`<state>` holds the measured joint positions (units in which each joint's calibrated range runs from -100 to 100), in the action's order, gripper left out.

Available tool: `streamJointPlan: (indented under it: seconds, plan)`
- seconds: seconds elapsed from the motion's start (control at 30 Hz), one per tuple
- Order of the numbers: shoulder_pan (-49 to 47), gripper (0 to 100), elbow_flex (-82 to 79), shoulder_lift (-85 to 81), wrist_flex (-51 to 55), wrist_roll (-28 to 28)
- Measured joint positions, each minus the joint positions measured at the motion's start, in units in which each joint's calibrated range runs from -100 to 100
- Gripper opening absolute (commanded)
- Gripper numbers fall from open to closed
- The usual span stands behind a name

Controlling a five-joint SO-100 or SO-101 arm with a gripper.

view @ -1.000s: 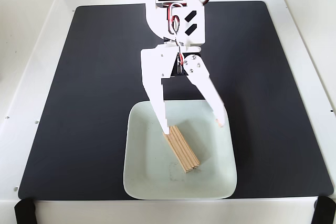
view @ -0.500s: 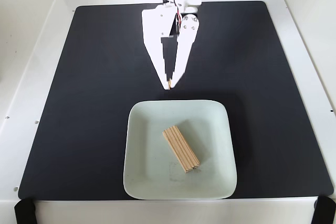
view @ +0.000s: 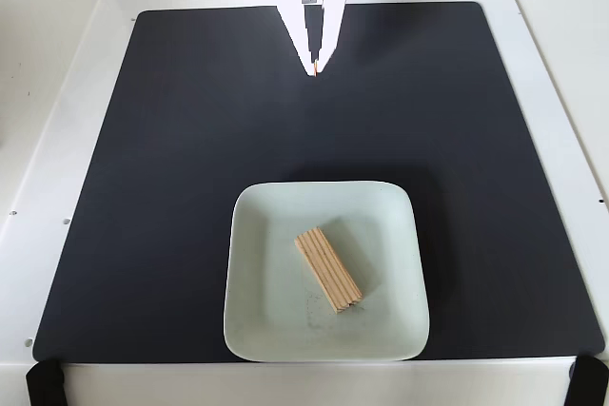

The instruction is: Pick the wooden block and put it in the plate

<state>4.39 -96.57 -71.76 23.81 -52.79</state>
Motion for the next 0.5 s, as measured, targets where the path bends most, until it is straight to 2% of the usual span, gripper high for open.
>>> streamJointPlan:
  seconds: [0.1, 0.5]
  plan:
    - [-1.1, 1, -2.0, -8.6, 8.2, -0.3]
    - [-1.4, 1, -2.5, -24.9, 41.1, -0.2]
